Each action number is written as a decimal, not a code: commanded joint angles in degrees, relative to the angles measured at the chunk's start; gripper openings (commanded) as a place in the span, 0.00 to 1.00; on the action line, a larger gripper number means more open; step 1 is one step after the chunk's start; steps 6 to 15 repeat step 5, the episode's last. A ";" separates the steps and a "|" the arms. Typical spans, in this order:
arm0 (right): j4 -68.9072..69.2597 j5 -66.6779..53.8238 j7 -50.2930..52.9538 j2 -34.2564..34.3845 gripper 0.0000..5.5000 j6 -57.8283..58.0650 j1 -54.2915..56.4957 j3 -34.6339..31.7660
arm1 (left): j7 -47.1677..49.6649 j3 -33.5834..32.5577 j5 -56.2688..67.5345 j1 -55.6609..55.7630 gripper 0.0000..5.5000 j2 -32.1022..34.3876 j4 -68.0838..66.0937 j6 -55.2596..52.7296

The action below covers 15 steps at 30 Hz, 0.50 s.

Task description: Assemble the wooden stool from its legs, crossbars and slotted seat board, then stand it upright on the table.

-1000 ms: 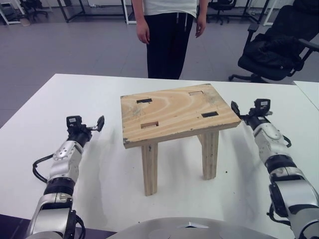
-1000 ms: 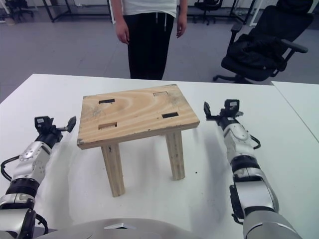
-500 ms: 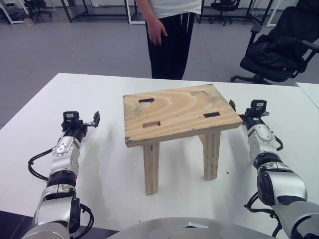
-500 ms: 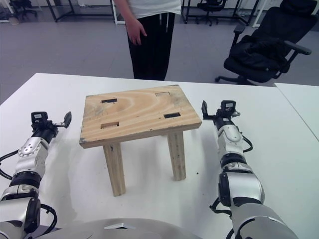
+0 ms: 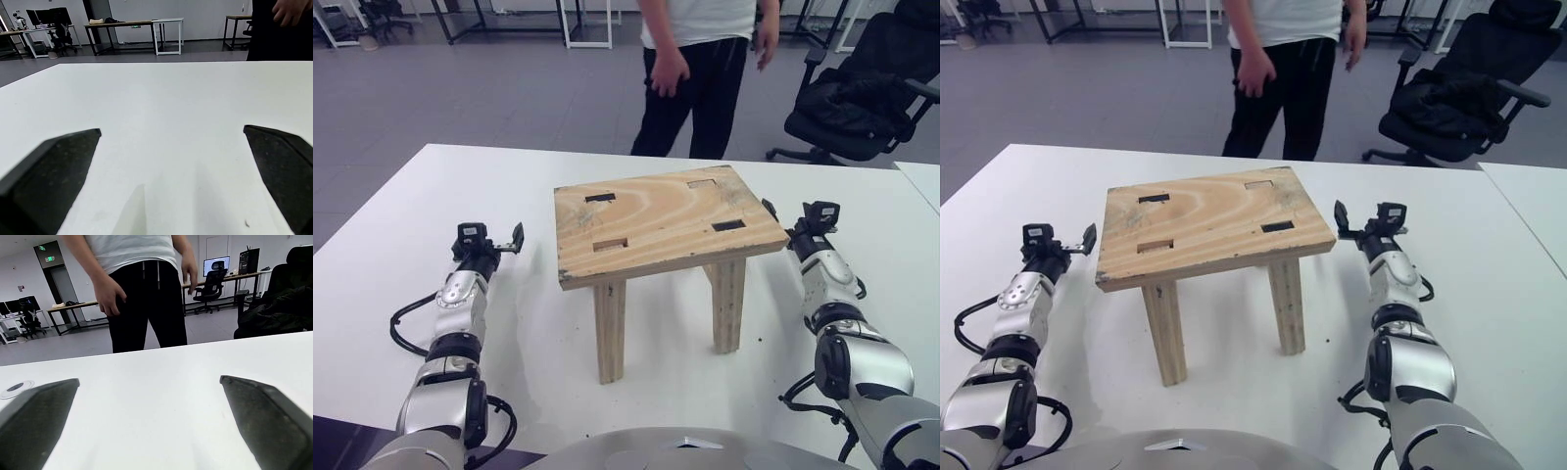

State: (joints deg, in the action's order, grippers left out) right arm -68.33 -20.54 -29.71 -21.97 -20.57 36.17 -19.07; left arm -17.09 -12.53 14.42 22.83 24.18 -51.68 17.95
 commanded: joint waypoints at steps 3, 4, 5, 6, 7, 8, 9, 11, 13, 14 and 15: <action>1.94 -4.23 -7.53 1.24 0.98 4.67 0.29 -3.95 | 0.53 -1.30 -0.95 0.57 0.98 -0.36 0.01 0.46; 2.70 -4.96 -8.59 1.63 0.98 5.00 0.04 -4.69 | 0.35 -1.51 -0.81 0.76 0.98 -0.61 0.24 0.12; 3.30 -5.35 -9.41 1.92 0.98 5.24 -0.20 -5.08 | 0.24 -1.69 -0.72 0.84 0.98 -0.80 0.47 -0.14; 3.30 -5.35 -9.41 1.92 0.98 5.24 -0.20 -5.08 | 0.24 -1.69 -0.72 0.84 0.98 -0.80 0.47 -0.14; 3.30 -5.35 -9.41 1.92 0.98 5.24 -0.20 -5.08 | 0.24 -1.69 -0.72 0.84 0.98 -0.80 0.47 -0.14; 3.30 -5.35 -9.41 1.92 0.98 5.24 -0.20 -5.08 | 0.24 -1.69 -0.72 0.84 0.98 -0.80 0.47 -0.14; 3.30 -5.35 -9.41 1.92 0.98 5.24 -0.20 -5.08 | 0.24 -1.69 -0.72 0.84 0.98 -0.80 0.47 -0.14; 3.30 -5.35 -9.41 1.92 0.98 5.24 -0.20 -5.08 | 0.24 -1.69 -0.72 0.84 0.98 -0.80 0.47 -0.14; 3.30 -5.35 -9.41 1.92 0.98 5.24 -0.20 -5.08 | 0.24 -1.69 -0.72 0.84 0.98 -0.80 0.47 -0.14; 3.30 -5.35 -9.41 1.92 0.98 5.24 -0.20 -5.08 | 0.24 -1.69 -0.72 0.84 0.98 -0.80 0.47 -0.14; 3.30 -5.35 -9.41 1.92 0.98 5.24 -0.20 -5.08 | 0.24 -1.69 -0.72 0.84 0.98 -0.80 0.47 -0.14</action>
